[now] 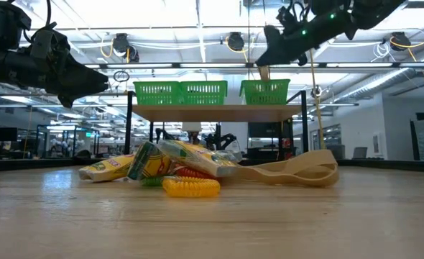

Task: Pick & Place Office Desk Supplies
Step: Put the brown rubber band into the right green bin on the shelf

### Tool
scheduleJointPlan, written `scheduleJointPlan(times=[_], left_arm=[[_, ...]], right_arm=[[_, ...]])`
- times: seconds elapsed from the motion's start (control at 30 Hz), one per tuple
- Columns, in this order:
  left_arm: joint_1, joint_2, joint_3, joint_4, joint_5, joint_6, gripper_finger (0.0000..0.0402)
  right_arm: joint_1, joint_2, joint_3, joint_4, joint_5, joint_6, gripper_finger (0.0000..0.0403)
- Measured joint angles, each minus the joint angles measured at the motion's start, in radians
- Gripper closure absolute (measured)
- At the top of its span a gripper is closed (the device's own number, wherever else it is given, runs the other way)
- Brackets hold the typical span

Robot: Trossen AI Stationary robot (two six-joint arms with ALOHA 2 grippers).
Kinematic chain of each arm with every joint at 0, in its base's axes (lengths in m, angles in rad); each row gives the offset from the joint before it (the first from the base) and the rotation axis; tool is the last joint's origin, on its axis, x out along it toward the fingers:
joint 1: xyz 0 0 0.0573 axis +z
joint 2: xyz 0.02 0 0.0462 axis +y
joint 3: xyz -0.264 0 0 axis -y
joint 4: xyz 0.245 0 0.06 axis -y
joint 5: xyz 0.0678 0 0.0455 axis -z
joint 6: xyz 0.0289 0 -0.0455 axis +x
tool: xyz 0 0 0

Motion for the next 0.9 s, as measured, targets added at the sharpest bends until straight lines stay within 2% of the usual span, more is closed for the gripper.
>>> scheduleJointPlan(times=[0.13,0.53,0.67,0.9], left_arm=[[0.0,0.0,0.0,0.0,0.0,0.0,0.0243],[0.0,0.0,0.0,0.0,0.0,0.0,0.0243],[0.0,0.0,0.0,0.0,0.0,0.0,0.0243],[0.0,0.0,0.0,0.0,0.0,0.0,0.0243]], right_arm=[[0.0,0.023,-0.017,-0.001,0.054,-0.052,0.0399],[0.0,0.076,-0.022,0.006,0.049,-0.116,0.039],[0.0,0.07,-0.022,0.015,0.048,-0.113,0.035],[0.0,0.063,-0.022,0.172,0.044,0.013,0.0245]])
